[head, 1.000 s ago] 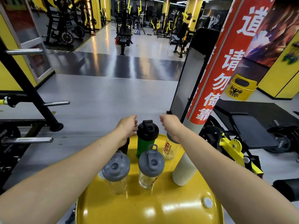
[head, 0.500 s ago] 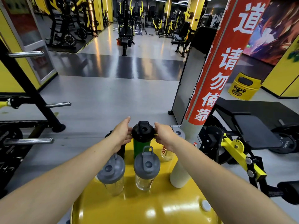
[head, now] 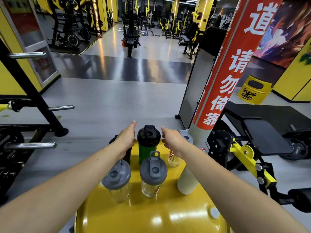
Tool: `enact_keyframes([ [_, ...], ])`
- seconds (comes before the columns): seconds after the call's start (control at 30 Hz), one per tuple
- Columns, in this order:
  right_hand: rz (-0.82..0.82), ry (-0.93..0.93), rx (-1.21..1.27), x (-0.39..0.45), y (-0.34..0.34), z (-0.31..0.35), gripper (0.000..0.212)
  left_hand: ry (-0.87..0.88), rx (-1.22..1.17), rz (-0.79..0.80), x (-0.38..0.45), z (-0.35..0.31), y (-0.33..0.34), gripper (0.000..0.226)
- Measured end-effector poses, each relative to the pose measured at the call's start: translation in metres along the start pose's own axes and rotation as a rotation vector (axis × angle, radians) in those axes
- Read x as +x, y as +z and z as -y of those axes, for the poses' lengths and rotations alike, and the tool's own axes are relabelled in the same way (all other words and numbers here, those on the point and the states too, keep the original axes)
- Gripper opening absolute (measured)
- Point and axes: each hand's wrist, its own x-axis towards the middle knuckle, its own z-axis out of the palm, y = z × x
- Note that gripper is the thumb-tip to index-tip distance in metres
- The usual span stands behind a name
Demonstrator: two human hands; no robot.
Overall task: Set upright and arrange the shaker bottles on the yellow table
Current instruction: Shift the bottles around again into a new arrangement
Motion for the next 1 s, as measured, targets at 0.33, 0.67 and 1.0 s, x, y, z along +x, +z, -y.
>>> enact_keyframes([
  [0.33, 0.011, 0.016, -0.018, -0.028, -0.012, -0.026, 0.061, -0.09, -0.014, 0.12, -0.031, 0.019, -0.009, 0.079],
  [0.67, 0.082, 0.11, 0.022, -0.078, -0.006, -0.05, 0.053, -0.196, 0.026, 0.258, -0.07, 0.023, 0.003, 0.091],
  [1.0, 0.084, 0.145, 0.146, -0.088, 0.003, -0.06, 0.037, -0.231, 0.032, 0.253, -0.075, 0.034, 0.013, 0.092],
])
